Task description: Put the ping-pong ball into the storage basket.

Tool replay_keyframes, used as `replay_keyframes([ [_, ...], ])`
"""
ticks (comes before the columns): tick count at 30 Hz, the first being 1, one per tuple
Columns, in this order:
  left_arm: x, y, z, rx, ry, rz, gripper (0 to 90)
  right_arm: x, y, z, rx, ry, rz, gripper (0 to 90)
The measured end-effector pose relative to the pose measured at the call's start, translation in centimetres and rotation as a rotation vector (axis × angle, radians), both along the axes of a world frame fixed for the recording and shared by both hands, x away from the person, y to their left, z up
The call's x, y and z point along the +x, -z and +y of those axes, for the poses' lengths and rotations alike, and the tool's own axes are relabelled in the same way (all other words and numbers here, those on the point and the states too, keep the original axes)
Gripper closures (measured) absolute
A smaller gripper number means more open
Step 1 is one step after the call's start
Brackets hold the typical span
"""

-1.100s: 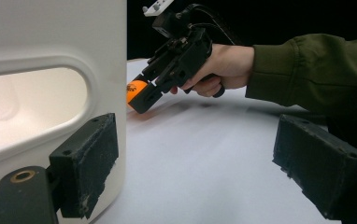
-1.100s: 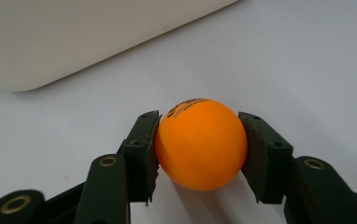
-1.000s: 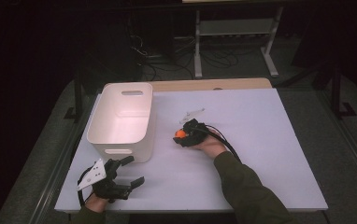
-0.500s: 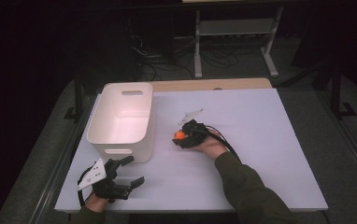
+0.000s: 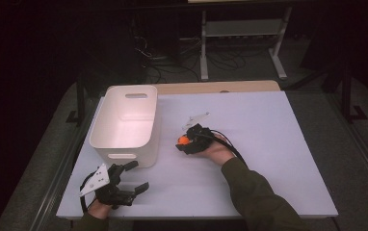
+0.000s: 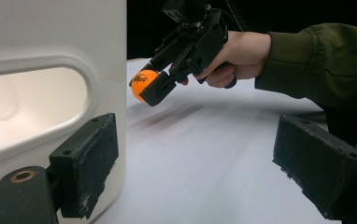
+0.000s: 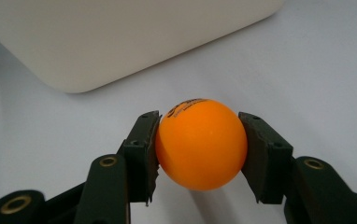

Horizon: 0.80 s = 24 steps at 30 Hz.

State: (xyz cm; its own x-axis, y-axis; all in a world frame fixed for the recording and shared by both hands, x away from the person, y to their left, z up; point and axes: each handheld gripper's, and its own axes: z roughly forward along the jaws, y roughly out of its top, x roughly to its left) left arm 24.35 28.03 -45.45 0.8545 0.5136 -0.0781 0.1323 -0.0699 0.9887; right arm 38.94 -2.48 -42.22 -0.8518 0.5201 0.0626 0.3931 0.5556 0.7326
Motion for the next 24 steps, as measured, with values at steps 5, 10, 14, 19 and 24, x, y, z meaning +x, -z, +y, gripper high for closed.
replay_keyframes([
  [5,0.0,0.0,0.0,0.002,0.001,0.000,13.7,-0.3,-0.2,0.3,0.003,-0.013,0.003,49.3],
  [10,0.0,0.0,0.0,0.004,0.001,-0.001,13.7,-0.4,-0.5,0.5,0.008,-0.020,0.003,49.3],
  [14,0.1,0.0,0.0,0.000,0.001,0.008,13.7,-0.4,-0.9,0.6,0.008,-0.030,-0.003,49.4],
  [19,0.0,0.0,0.0,0.005,0.002,0.000,13.7,-0.4,-1.5,0.8,0.017,-0.035,-0.010,49.3],
  [24,0.1,0.0,0.1,0.001,0.000,0.006,13.7,-0.5,-1.9,1.0,0.010,-0.044,-0.010,49.3],
])
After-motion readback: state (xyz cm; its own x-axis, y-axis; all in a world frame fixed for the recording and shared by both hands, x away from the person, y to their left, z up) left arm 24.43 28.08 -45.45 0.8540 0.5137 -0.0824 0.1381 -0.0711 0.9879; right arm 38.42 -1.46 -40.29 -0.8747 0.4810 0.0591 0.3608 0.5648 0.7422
